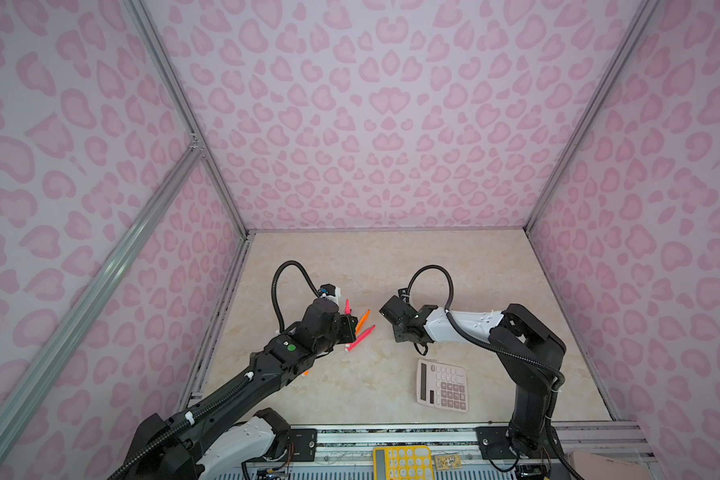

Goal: Insert the pens into the pen caps

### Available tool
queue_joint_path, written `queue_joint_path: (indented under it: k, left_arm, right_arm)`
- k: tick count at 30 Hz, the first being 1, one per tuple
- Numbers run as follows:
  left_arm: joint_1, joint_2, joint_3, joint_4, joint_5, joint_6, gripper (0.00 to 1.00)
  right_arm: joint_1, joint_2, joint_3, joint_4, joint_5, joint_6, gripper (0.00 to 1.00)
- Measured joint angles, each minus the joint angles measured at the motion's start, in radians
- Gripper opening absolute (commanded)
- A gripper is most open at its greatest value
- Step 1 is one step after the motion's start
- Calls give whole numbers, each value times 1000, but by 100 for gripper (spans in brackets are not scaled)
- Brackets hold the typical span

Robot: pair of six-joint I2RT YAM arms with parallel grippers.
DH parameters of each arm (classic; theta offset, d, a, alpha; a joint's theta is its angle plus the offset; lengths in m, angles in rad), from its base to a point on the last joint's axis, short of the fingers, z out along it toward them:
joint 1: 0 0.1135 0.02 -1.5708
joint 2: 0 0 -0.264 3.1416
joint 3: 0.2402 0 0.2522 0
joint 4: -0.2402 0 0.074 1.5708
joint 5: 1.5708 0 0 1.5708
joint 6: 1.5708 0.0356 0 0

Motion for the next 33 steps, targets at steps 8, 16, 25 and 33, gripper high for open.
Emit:
queue_joint_path:
  k: [8,16,25,33]
  left_arm:
    - [-7,-11,0,0,-11,7,3]
    - [-14,-25,0,0,-16,10,3]
    - [-26,-40,0,8,-31,35,4]
    - [-27,-125,-3,32,-26,101,4]
  right_arm:
    - [-6,6,-5,36,-10,3,29]
    - [-6,4,-18,72,-16,3,14]
    - [-20,-134,-42,19,-14,27,6]
    - [-59,-346,14,147,26,26,0]
